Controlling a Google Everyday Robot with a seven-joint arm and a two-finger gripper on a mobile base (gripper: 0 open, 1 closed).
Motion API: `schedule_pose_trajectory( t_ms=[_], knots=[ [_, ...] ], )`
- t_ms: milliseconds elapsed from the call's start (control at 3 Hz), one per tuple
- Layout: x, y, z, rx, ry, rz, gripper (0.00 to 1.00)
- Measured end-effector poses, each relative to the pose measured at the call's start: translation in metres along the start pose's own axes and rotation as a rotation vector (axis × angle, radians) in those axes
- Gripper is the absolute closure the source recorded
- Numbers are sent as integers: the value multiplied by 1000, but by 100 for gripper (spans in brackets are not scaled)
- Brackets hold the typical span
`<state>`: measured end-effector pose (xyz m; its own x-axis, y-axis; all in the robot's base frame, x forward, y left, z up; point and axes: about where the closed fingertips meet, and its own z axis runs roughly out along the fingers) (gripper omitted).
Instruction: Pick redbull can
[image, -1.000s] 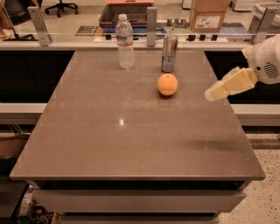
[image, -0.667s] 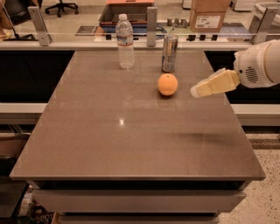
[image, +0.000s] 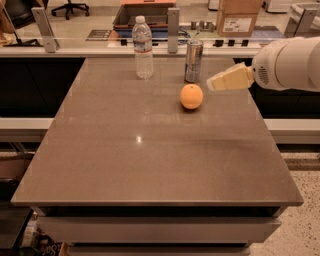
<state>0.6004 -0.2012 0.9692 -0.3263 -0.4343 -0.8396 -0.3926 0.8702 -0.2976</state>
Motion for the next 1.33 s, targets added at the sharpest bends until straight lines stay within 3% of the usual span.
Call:
schedule_pose_trajectory(
  t_ms=[333, 1000, 1333],
  knots=[
    [-20, -16, 0, 69, -68, 2, 0],
    [-24, -21, 8, 82, -103, 17, 0],
    [-28, -32, 38, 103, -152, 26, 0]
  ],
)
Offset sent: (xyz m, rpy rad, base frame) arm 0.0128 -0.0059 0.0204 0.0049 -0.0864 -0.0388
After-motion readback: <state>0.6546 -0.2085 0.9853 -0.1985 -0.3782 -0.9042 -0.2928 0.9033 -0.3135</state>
